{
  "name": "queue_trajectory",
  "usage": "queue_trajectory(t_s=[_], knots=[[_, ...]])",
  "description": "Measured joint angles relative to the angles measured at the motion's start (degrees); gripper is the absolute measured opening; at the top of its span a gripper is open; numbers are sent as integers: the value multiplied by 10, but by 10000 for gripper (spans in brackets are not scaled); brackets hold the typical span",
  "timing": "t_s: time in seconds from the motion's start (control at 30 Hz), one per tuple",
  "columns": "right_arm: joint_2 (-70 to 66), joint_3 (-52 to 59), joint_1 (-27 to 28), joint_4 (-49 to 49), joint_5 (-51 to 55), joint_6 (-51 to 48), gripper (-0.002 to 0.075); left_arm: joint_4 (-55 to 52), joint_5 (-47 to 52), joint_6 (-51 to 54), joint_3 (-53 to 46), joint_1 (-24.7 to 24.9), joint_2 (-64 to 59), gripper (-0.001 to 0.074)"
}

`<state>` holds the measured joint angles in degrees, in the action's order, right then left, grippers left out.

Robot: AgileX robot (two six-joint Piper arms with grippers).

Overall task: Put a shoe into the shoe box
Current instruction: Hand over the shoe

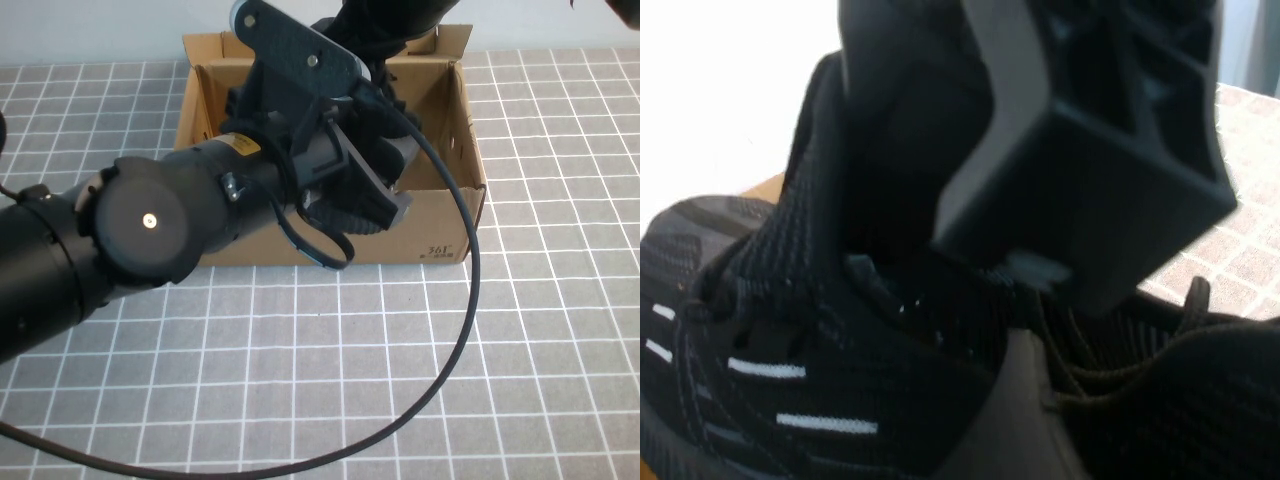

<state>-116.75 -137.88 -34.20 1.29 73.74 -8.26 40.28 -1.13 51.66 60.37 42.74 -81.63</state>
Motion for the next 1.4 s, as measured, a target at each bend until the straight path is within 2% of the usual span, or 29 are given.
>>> queue_trajectory(t_s=[0.1,0.3,0.4,0.77,1.17,1.4], knots=[[0,0,0,0,0,0,0,0,-1,0,0,0,0,497],[0,0,0,-4,0,0,0,0,-11,0,0,0,0,383],[0,0,0,-6,-1,0,0,0,-13,0,0,-6,0,361],[0,0,0,-4,-2,0,0,0,-13,0,0,-20,0,398],[0,0,0,-3,-2,1,0,0,-18,0,0,-22,0,402],[0,0,0,0,-2,1,0,18,3,0,0,-64,0,402]])
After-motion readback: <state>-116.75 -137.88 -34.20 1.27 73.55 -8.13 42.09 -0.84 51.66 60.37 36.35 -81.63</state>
